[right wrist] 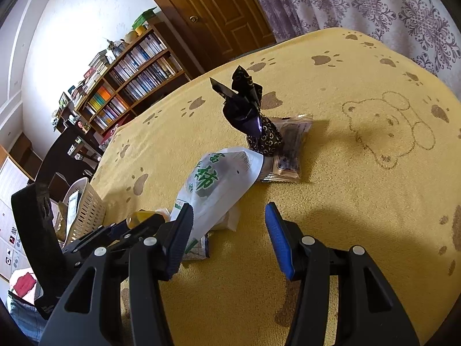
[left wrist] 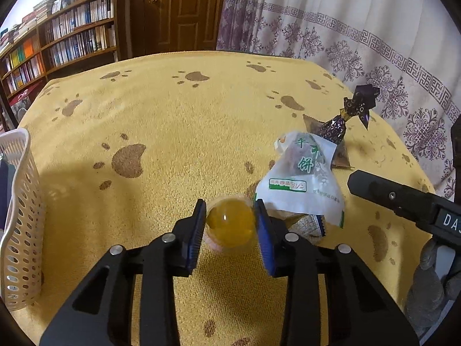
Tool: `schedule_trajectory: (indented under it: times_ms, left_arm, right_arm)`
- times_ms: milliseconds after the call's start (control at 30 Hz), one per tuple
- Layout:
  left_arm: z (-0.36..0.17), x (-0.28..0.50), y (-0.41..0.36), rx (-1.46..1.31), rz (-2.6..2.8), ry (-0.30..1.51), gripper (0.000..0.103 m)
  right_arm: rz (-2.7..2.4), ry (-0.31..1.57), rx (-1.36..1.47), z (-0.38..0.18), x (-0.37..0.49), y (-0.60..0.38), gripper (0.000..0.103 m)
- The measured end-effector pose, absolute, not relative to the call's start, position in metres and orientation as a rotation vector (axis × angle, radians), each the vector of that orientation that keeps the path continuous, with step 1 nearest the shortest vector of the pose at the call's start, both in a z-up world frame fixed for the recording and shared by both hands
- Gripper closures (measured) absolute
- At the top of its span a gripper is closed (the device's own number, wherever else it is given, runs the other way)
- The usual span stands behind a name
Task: Organize snacks
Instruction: 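Close the right tool on the white green-print bread bag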
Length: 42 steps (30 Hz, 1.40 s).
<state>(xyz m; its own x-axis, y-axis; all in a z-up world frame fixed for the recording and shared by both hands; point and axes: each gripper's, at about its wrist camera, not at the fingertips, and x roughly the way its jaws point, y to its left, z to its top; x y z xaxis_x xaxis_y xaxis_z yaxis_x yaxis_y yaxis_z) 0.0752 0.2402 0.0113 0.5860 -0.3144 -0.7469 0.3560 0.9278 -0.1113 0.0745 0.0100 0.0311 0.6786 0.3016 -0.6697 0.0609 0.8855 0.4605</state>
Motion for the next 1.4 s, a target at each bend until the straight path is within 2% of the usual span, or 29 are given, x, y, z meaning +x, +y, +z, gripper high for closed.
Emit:
schedule_trajectory:
  times_ms: [200, 267, 300, 367, 567, 900, 933, 967, 1033, 1067, 1100, 1167, 1233, 1400]
  left_arm:
    - [0.02, 0.075, 0.246, 0.042, -0.379, 0.836, 0.068]
    - [0.025, 0.074, 0.251, 0.03, -0.375, 0.823, 0.073]
    - [0.027, 0.074, 0.253, 0.026, -0.372, 0.817, 0.074]
    - [0.033, 0.074, 0.259, 0.01, -0.369, 0.802, 0.075]
    - [0.041, 0.075, 0.269, -0.02, -0.356, 0.785, 0.075]
    - [0.042, 0.081, 0.279, -0.046, -0.328, 0.797, 0.075]
    - [0.042, 0.081, 0.28, -0.046, -0.327, 0.796, 0.075]
    - [0.042, 0.081, 0.281, -0.047, -0.327, 0.797, 0.075]
    - [0.043, 0.081, 0.281, -0.05, -0.33, 0.801, 0.073]
    - [0.042, 0.081, 0.281, -0.052, -0.332, 0.804, 0.073]
    - [0.042, 0.081, 0.282, -0.055, -0.333, 0.807, 0.068]
    - [0.042, 0.081, 0.283, -0.06, -0.333, 0.81, 0.051]
    - [0.043, 0.081, 0.283, -0.064, -0.332, 0.81, 0.046]
    - [0.041, 0.081, 0.284, -0.069, -0.332, 0.82, 0.042]
  right_arm:
    - [0.143, 0.823, 0.457, 0.034, 0.08, 0.016, 0.051]
    - [0.148, 0.825, 0.443, 0.036, 0.085, 0.021, 0.05]
    - [0.148, 0.825, 0.437, 0.037, 0.087, 0.023, 0.048]
    - [0.134, 0.824, 0.432, 0.038, 0.092, 0.027, 0.038]
    - [0.072, 0.883, 0.45, 0.032, 0.123, 0.034, 0.03]
    - [-0.008, 0.938, 0.241, 0.023, 0.152, 0.074, 0.029]
    - [-0.014, 0.936, 0.225, 0.022, 0.152, 0.075, 0.034]
    - [-0.026, 0.929, 0.199, 0.022, 0.15, 0.076, 0.044]
    - [-0.031, 0.922, 0.172, 0.023, 0.149, 0.073, 0.054]
    - [-0.022, 0.921, 0.182, 0.023, 0.148, 0.07, 0.057]
    - [-0.013, 0.92, 0.195, 0.023, 0.146, 0.067, 0.058]
    - [0.004, 0.912, 0.218, 0.023, 0.141, 0.06, 0.063]
    - [0.023, 0.903, 0.24, 0.025, 0.134, 0.055, 0.066]
    - [0.072, 0.868, 0.274, 0.033, 0.11, 0.041, 0.07]
